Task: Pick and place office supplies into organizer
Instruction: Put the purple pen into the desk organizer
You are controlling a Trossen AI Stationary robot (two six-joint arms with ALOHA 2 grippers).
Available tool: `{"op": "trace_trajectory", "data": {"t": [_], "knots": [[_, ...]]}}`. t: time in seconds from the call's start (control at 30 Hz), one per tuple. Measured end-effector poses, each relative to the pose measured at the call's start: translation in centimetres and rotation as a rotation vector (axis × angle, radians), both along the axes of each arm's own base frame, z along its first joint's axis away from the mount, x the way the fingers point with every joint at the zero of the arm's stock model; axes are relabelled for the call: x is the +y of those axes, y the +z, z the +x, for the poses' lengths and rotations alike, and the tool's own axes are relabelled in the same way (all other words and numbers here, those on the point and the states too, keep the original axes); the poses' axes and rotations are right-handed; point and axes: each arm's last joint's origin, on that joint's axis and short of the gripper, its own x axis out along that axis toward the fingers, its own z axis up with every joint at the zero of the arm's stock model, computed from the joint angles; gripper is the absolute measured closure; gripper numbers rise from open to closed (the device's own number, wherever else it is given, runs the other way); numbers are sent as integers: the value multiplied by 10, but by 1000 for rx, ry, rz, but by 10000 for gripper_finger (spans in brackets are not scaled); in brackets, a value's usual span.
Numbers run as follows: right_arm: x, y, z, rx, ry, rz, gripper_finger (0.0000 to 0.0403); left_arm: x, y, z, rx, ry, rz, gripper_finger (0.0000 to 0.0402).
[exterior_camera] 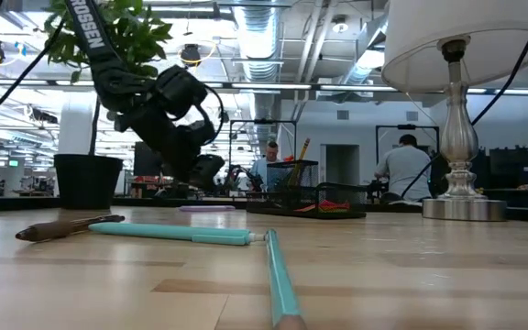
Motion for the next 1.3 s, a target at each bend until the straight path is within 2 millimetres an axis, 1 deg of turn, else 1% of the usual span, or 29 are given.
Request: {"op": "trace_trajectory", "data": {"t": [0.13,0.2,0.3,0.53,0.6,0.67,0.77,0.9,1.03,1.3], "knots": [[0,0,0,13,-5,10,324,11,-6,-7,-38,10,-139,236],[0,-1,0,29,-10,22,324,11,-8,-10,-28,24,-143,232],[0,-1,0,40,-14,31,324,12,-7,-9,-30,36,-118,227],[1,-2,0,35,-14,38,324,13,-5,-7,-37,43,-142,205],[1,-2,0,34,-14,39,324,17,-2,-5,-43,58,-197,197],[1,-2,0,33,-14,42,324,25,0,-5,-28,71,-291,191],[1,-2,0,28,-13,48,324,38,0,-6,63,122,-363,190],[2,-2,1,24,-13,53,324,51,3,-4,153,150,-402,196],[2,-2,1,24,-13,53,324,54,2,-1,134,82,-464,211],[2,-2,1,24,-13,52,324,32,-7,7,211,106,-489,256]]}}
